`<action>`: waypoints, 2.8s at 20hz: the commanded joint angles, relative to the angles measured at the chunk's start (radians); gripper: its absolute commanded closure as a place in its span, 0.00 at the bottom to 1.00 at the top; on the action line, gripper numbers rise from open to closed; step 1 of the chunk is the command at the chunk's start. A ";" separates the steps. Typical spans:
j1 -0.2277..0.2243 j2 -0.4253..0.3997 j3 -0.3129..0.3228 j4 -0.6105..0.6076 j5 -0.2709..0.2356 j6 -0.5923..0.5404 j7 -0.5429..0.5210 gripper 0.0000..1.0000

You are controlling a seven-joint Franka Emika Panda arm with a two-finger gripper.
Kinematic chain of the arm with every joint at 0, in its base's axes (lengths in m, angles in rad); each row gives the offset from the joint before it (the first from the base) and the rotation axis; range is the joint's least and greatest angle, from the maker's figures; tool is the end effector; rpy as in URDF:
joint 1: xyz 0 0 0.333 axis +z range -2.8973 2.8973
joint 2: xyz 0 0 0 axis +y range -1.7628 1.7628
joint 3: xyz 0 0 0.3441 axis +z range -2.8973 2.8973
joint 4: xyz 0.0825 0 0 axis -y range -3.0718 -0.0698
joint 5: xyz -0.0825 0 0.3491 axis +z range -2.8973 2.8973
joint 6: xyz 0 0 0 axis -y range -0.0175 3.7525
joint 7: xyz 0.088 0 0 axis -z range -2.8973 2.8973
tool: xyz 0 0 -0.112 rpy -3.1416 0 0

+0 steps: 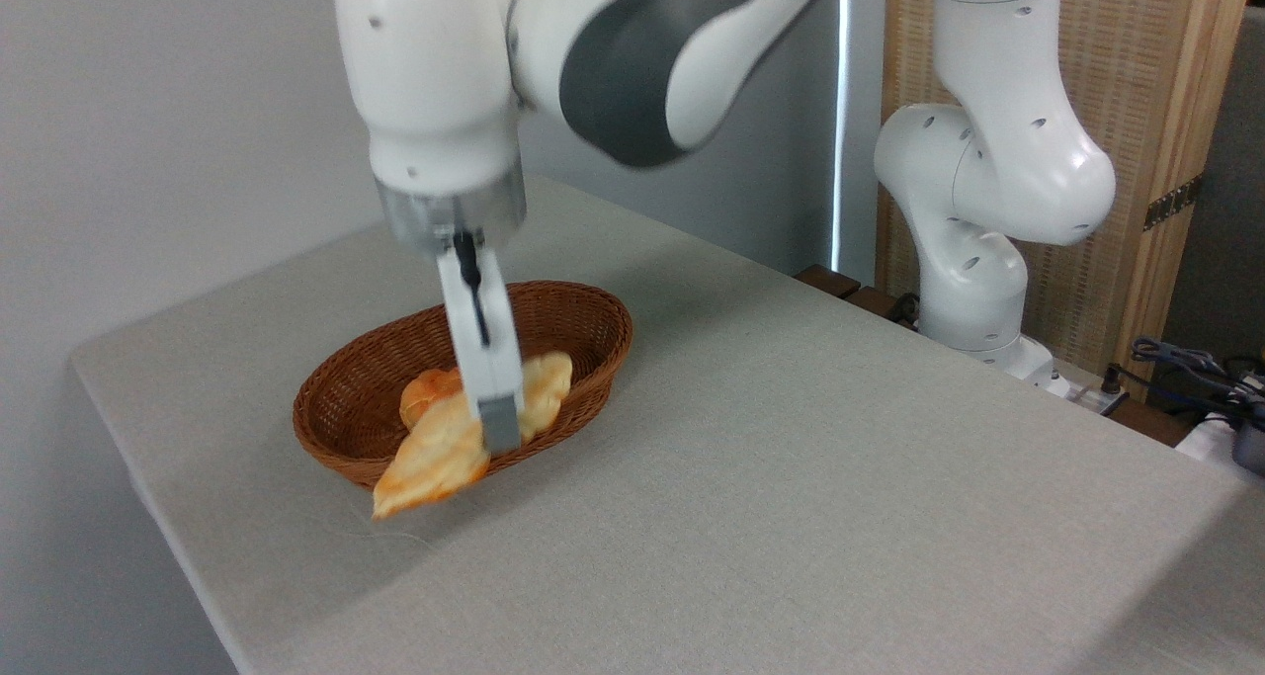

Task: Put bread into the basket

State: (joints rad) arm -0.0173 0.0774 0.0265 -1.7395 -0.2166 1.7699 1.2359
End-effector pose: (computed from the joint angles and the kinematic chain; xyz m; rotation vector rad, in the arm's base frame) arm 0.5509 -0.0153 0.5507 2.4455 -1.6352 0.1241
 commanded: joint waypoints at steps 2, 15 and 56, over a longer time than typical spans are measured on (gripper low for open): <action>-0.007 -0.067 -0.111 0.012 -0.012 -0.073 -0.407 0.54; -0.009 -0.108 -0.295 -0.127 0.066 -0.132 -0.598 0.00; -0.006 -0.041 -0.108 0.236 0.227 -0.194 -0.630 0.00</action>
State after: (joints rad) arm -0.0230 0.0301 -0.0789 -1.5322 -0.0199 1.6162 0.6161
